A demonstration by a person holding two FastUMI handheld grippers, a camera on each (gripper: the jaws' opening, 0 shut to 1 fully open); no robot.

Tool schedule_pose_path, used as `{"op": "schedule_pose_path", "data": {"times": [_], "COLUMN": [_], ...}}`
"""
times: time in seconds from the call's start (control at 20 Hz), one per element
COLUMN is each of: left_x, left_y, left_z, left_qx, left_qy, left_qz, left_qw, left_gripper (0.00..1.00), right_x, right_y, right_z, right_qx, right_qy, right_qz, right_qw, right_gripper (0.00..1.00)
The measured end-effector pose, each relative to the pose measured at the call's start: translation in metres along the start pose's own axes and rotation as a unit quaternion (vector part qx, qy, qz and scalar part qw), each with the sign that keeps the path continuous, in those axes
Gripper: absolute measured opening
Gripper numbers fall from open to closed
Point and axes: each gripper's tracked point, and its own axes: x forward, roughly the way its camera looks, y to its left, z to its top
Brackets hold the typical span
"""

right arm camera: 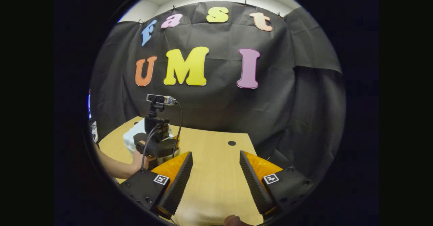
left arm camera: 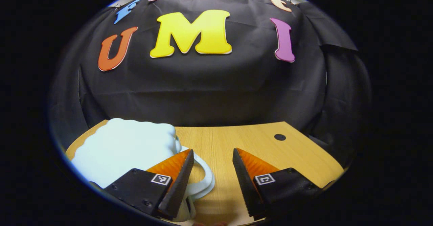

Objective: First open the suitcase, pack the skin care products into it, and then close the suitcase.

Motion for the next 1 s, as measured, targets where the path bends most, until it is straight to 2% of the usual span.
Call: {"op": "schedule_pose_path", "data": {"times": [0.1, 0.3, 0.4, 0.55, 0.65, 0.85, 1.0], "left_x": [-0.035, -0.116, -0.151, -0.197, -0.21, -0.224, -0.233], "left_y": [0.014, 0.042, 0.058, 0.071, 0.075, 0.08, 0.084], "left_z": [0.031, 0.102, 0.123, 0.147, 0.153, 0.146, 0.155], "left_qx": [0.003, -0.003, -0.012, -0.007, -0.004, -0.026, -0.016], "left_qy": [-0.02, -0.074, -0.091, -0.118, -0.129, -0.127, -0.145], "left_qz": [0.003, 0.0, 0.011, 0.031, 0.041, 0.029, 0.038], "left_qw": [1.0, 0.997, 0.996, 0.993, 0.991, 0.991, 0.989], "left_gripper": [0.9, 0.97, 0.97, 0.97, 0.97, 0.97, 0.97], "right_x": [0.003, 0.004, -0.003, -0.009, -0.013, -0.018, -0.024], "right_y": [0.022, 0.067, 0.079, 0.084, 0.086, 0.089, 0.085], "right_z": [0.014, 0.06, 0.077, 0.09, 0.099, 0.104, 0.113], "right_qx": [0.015, 0.036, 0.043, 0.051, 0.053, 0.043, 0.04], "right_qy": [-0.014, -0.074, -0.103, -0.121, -0.132, -0.137, -0.151], "right_qz": [0.013, 0.032, 0.031, 0.011, -0.001, -0.014, -0.027], "right_qw": [1.0, 0.996, 0.993, 0.991, 0.99, 0.99, 0.987], "right_gripper": [0.82, 0.83, 0.82, 0.82, 0.82, 0.82, 0.82]}}
